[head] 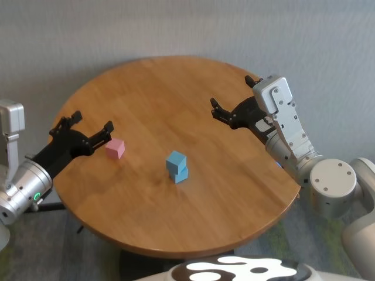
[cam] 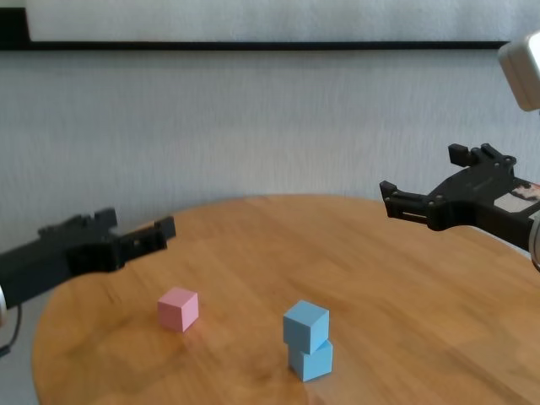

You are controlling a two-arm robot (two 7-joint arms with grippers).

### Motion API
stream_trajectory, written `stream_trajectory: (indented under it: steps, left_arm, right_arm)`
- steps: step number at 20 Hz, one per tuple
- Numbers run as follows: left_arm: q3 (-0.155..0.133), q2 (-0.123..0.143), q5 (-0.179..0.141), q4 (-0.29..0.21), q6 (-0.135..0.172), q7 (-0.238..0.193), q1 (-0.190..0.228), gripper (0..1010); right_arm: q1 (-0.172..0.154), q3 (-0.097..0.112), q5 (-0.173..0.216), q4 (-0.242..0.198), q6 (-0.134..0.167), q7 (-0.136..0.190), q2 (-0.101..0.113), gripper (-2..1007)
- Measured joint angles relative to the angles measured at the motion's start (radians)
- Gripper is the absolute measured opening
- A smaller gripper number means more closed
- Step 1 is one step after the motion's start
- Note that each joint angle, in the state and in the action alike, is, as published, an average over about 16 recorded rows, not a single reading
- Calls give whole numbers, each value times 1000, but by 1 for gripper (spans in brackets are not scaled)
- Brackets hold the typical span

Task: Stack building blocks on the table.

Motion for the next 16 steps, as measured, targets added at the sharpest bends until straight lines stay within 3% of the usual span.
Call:
stream_trajectory:
  steps: [8,13,16]
  left_arm:
    - [48,20,-7,93,105,-65,-61,1001]
    - [99,38,13,141,169,-93,-117,1001]
    - [123,45,29,165,192,-100,-147,1001]
  right_arm:
    - [0,0,1,0,0,0,0,1005]
    - [0,0,1,0,0,0,0,1005]
    - [0,0,1,0,0,0,0,1005]
